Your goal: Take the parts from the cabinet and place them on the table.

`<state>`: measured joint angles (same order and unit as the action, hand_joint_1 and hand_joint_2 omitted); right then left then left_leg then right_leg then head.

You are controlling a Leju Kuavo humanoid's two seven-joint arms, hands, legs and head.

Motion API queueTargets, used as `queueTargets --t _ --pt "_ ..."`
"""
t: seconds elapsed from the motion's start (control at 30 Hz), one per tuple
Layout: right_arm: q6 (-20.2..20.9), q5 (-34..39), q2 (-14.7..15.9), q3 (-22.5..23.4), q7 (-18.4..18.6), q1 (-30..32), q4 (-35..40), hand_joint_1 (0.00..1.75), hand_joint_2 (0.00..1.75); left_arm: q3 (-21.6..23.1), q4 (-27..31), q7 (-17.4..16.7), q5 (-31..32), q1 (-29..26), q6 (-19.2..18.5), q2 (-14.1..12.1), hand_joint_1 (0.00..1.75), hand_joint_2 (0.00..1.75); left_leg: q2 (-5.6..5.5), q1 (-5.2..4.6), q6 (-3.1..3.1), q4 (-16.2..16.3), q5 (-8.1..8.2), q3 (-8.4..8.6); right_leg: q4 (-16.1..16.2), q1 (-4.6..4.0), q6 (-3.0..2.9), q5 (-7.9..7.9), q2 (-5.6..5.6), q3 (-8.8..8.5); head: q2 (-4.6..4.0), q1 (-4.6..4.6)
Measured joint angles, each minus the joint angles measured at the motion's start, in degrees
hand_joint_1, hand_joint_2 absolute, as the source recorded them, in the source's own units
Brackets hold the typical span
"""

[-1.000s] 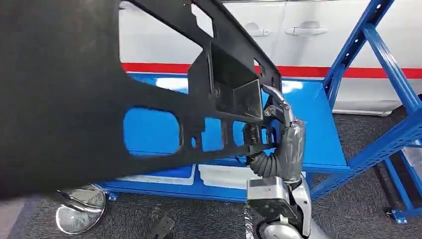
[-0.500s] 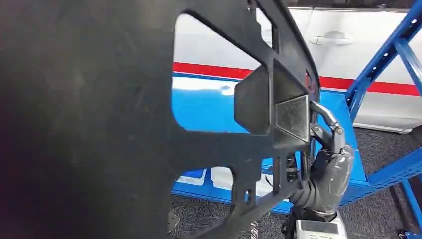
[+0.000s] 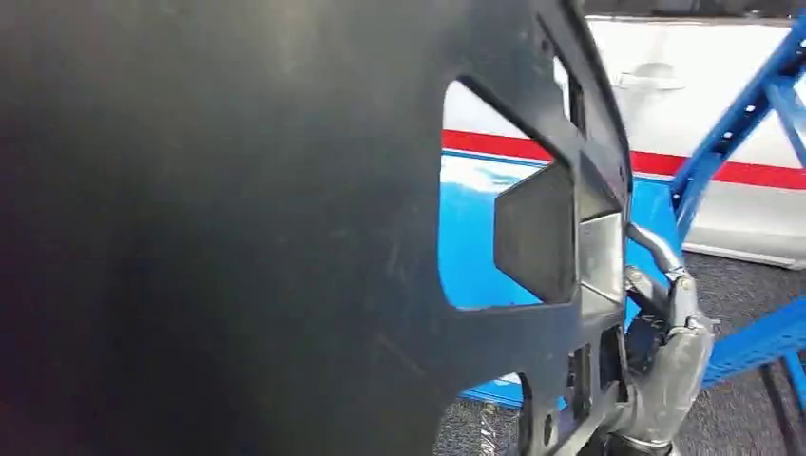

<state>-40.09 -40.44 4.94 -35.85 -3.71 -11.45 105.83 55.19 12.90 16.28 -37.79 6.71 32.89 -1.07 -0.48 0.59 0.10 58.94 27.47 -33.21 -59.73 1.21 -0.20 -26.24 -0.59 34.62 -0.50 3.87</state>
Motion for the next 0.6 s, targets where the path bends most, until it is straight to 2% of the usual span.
queueTargets --t 0.03,0.1,0.13,0.17,0.2,0.23,0.3,0.33,0.37,0.4,0.43,0.5,0.53,0.57,0.6 --pt "0.02 0.13 0.0 0.0 -0.04 0.12 0.2 1.75 1.75 -0.07 0.0 0.0 -0.02 -0.04 -0.02 0.0 0.0 1.75 0.12 0.05 -0.18 1.42 1.72 -0.6 0.0 -0.08 -0.37 0.24 0.08 0.15 -0.02 -0.22" --pt "0.02 0.18 0.0 0.0 -0.04 0.42 0.48 1.75 1.75 -0.17 0.0 0.02 0.0 -0.03 -0.09 0.0 0.0 1.75 0.18 0.06 -0.49 9.81 7.47 -3.52 0.01 -0.28 -1.03 0.69 0.37 0.83 -0.04 -0.9" --pt "0.02 0.18 0.0 0.0 -0.04 0.65 0.48 1.75 1.75 -0.22 0.0 0.02 0.0 -0.04 -0.09 0.0 0.0 1.75 0.17 0.05 -0.51 13.92 9.46 -4.94 -0.01 -0.48 -1.24 0.93 0.49 1.17 -0.04 -0.98" --pt "0.02 0.2 0.0 0.0 -0.04 0.85 0.5 1.75 1.75 -0.26 0.0 0.02 0.0 -0.05 -0.13 0.0 0.0 1.75 0.18 0.05 -0.43 16.87 10.67 -5.8 -0.01 -0.68 -1.39 1.23 0.61 1.53 -0.04 -1.35" --pt "0.02 0.2 0.02 0.0 -0.04 0.95 0.52 1.75 1.75 -0.28 0.0 0.02 0.0 -0.08 -0.17 0.0 0.0 1.75 0.18 0.02 -0.15 17.7 10.71 -5.56 -0.03 -0.93 -1.43 1.61 0.62 2.04 -0.04 -1.71" --pt "0.02 0.22 0.0 0.0 -0.04 0.97 0.59 1.75 1.75 -0.31 0.0 0.02 0.0 -0.1 -0.17 0.0 0.0 1.75 0.17 -0.05 0.18 16.0 9.81 -4.15 -0.04 -1.12 -1.48 1.94 0.61 2.44 -0.04 -1.82" --pt "0.02 0.35 0.02 0.0 -0.04 1.02 0.81 1.75 1.75 -0.46 0.0 0.04 -0.02 -0.06 -0.17 0.0 0.0 1.75 0.16 -0.5 1.33 5.74 5.8 2.42 -0.03 -1.48 -1.48 2.8 0.48 3.3 -0.04 -1.66" --pt "0.02 0.42 0.0 0.0 -0.04 1.03 0.85 1.75 1.75 -0.66 0.0 0.04 -0.02 0.0 -0.17 0.0 0.0 1.75 0.17 -0.83 1.94 0.6 4.48 5.85 -0.03 -1.5 -1.44 3.21 0.43 3.6 -0.04 -1.62" --pt "0.02 0.61 0.0 0.0 -0.07 1.14 1.03 1.75 1.75 -0.81 0.0 0.09 -0.02 0.19 -0.17 -0.02 0.0 1.75 0.28 -1.09 1.94 -1.86 5.45 6.52 0.12 -1.45 -1.21 3.66 0.51 3.67 -0.04 -1.49" --pt "0.02 0.94 0.04 0.0 -0.09 1.21 1.27 1.75 1.75 -1.14 0.0 0.15 -0.04 0.21 -0.17 0.0 0.0 1.75 0.29 -1.44 1.71 -2.02 4.07 6.18 0.26 -1.48 -0.91 4.11 0.65 3.68 -0.04 -1.03" --pt "0.02 1.4 0.11 0.0 -0.22 1.26 1.29 1.75 1.75 -1.25 0.0 0.28 -0.15 0.3 -0.17 0.0 0.0 1.75 0.22 -1.78 1.82 -1.88 3.93 5.88 0.47 -1.16 -0.38 4.53 0.84 3.77 -0.04 -1.12" --pt "0.02 2.54 0.22 0.0 -0.39 1.46 1.4 1.75 1.75 -1.38 0.0 0.44 -0.57 0.08 -0.24 0.0 0.0 1.75 0.2 -1.93 2.16 -2.37 2.69 5.47 1.17 -0.99 0.2 5.72 0.84 3.75 -0.02 -1.33" --pt "0.02 3.0 0.33 0.0 -0.46 1.59 1.38 1.75 1.75 -1.44 0.0 0.5 -0.66 -0.22 -0.33 0.11 0.0 1.75 0.65 -1.21 2.27 -3.74 1.36 4.96 0.67 -1.3 0.37 5.49 0.63 4.28 -0.1 -1.23" --pt "0.02 3.35 0.39 0.0 -0.66 1.75 1.51 1.75 1.75 -1.57 0.0 0.5 -0.85 -0.04 -0.33 -0.04 0.0 1.75 0.77 -1.21 2.63 -3.94 0.31 4.71 -0.17 -1.25 0.68 3.14 0.45 5.25 -0.15 -1.6" --pt "0.04 3.92 0.59 0.0 -0.72 1.8 1.55 1.75 1.75 -1.64 0.0 0.5 -0.98 0.01 -0.33 -0.09 0.0 1.75 0.78 -1.1 3.13 -4.23 -0.44 3.79 -3.29 -1.18 0.83 -1.19 0.37 6.19 -0.09 -1.14"
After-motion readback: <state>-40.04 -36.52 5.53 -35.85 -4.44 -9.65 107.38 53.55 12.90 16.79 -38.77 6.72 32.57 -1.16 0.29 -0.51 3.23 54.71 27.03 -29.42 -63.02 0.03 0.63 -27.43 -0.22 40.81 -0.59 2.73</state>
